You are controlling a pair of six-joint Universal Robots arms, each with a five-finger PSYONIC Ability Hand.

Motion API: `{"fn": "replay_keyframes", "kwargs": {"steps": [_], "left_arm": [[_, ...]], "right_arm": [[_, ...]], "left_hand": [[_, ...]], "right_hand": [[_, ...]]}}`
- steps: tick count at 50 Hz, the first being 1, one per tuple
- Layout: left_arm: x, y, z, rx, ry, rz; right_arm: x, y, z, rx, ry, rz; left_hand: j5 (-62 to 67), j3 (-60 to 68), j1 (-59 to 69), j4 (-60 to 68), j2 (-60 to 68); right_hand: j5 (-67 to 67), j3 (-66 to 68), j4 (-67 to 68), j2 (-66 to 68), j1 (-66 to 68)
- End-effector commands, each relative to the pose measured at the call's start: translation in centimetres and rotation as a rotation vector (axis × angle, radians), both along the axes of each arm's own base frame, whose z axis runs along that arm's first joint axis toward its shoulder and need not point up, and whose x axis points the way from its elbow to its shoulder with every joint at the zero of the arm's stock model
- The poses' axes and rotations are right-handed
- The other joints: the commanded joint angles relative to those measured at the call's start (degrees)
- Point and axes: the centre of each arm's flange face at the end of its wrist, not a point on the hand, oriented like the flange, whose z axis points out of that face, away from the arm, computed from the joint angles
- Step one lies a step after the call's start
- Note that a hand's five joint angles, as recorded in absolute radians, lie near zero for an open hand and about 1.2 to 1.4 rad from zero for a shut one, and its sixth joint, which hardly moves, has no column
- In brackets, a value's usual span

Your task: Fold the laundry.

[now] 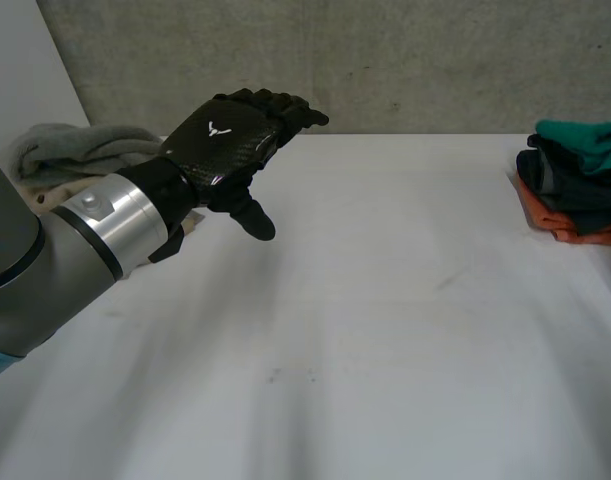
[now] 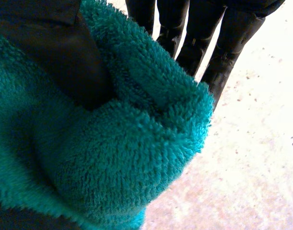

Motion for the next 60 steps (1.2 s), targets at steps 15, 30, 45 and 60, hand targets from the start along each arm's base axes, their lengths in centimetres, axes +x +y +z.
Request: {"fn": "replay_keyframes", "kwargs": {"steps": [15,30,45,60], "left_arm": [[0.0,0.0,-0.1,0.002,-0.001,0.002],[-0.1,-0.2,-0.4,0.011,-0.006,0.002],[-0.1,-0.2,-0.4,0.012,-0.005,0.002],[-0.7,0.9,-0.4,0.017,-0.008,-0.031]], "right_arm": [[2.2,-2.9,11.8,-0.417,0.02,0.03],[1.0,-2.8,2.9,-0.141,-0.07,0.014],[-4.0,0.4,0.9,0.067,0.082,-0.128],[-2.0,3.6,-1.7,0.267,0.104,0.03]], "left_hand": [[-1.2,-0.5,0.7,-0.1,-0.1],[-1.0,-0.3,0.9,0.1,0.0],[-1.0,-0.3,0.9,0.1,0.0],[-1.3,-0.6,0.5,-0.2,-0.3]], "right_hand": [[13.2,11.4,11.9,12.9,24.3],[13.2,11.4,11.9,12.9,24.3],[13.2,11.4,11.9,12.9,24.3],[13.2,11.4,11.9,12.9,24.3]]}}
